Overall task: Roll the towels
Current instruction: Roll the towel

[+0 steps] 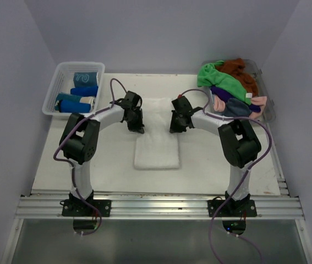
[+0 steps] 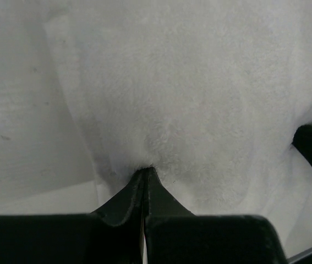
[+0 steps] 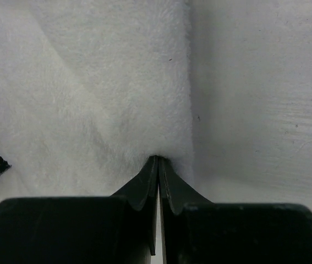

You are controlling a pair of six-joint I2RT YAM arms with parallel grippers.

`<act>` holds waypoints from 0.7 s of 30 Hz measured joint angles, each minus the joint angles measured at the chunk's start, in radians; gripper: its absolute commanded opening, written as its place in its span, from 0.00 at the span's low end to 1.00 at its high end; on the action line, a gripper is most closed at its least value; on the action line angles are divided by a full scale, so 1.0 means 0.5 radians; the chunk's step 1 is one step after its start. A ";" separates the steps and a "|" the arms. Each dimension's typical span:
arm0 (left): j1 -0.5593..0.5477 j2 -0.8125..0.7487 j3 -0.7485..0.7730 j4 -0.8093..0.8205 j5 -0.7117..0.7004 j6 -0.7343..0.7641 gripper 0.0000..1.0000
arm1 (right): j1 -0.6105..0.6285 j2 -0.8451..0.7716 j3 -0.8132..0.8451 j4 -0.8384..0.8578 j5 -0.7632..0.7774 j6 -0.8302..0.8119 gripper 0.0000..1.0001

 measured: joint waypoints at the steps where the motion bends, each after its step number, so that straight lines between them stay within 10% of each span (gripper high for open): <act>1: 0.009 0.041 0.066 -0.005 -0.017 0.011 0.00 | -0.003 0.006 0.009 0.001 0.002 0.014 0.04; 9: 0.050 0.087 0.278 -0.085 -0.173 0.081 0.04 | -0.006 -0.037 0.005 0.002 0.004 0.034 0.14; 21: 0.023 -0.863 -0.481 -0.065 0.011 0.085 0.03 | 0.346 -0.645 -0.324 -0.034 -0.026 -0.011 0.13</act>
